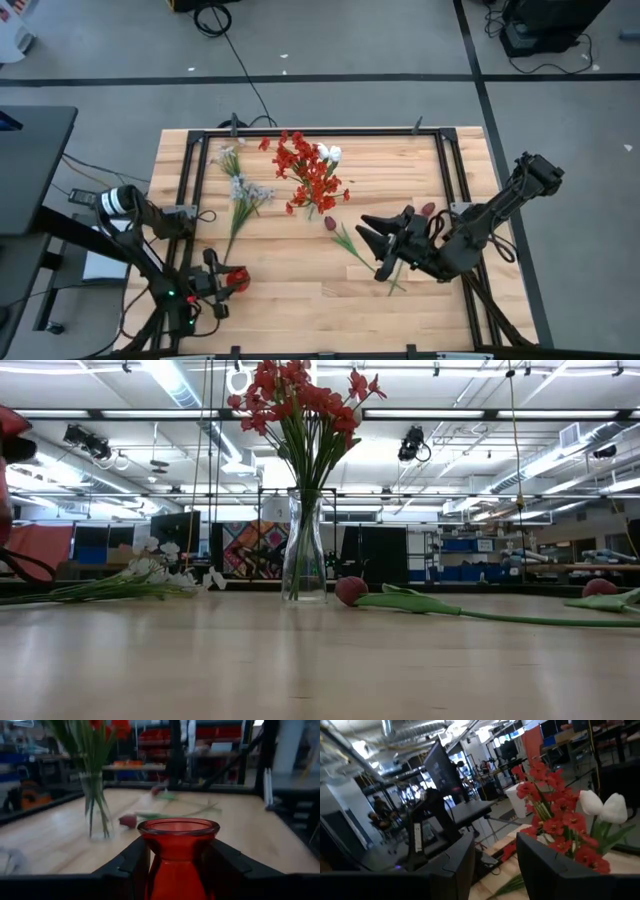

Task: Sort flowers into vase by color
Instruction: Adjust the red vase

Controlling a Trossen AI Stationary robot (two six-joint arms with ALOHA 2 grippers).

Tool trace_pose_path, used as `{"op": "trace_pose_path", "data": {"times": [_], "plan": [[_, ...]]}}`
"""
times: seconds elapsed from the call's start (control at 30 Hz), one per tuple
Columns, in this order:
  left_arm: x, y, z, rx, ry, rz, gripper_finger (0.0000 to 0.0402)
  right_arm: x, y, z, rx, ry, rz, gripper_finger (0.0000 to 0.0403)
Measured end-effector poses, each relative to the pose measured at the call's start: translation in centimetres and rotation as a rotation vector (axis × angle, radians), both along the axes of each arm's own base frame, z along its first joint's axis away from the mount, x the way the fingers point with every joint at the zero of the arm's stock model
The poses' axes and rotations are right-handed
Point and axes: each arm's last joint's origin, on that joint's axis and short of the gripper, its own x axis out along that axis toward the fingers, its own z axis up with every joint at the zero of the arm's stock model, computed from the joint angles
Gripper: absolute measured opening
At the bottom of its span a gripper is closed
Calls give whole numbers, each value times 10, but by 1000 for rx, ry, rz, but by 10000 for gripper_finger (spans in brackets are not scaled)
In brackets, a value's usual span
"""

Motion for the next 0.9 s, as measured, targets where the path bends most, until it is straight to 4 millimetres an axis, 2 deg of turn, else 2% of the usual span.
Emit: {"op": "trace_pose_path", "data": {"times": [0.13, 0.3, 0.63, 0.9], "plan": [[11, 6, -22, -14, 38, 45, 160, 1, -1, -2, -57, 43, -5, 153], [11, 10, -42, -73, 53, 59, 160, -2, 6, -3, -79, 54, 69, 153], [9, 9, -35, -66, 108, 44, 168, -15, 20, -12, -104, 120, 75, 154], [3, 7, -30, 0, 272, -12, 262, -18, 24, -15, -113, 141, 77, 158]]}}
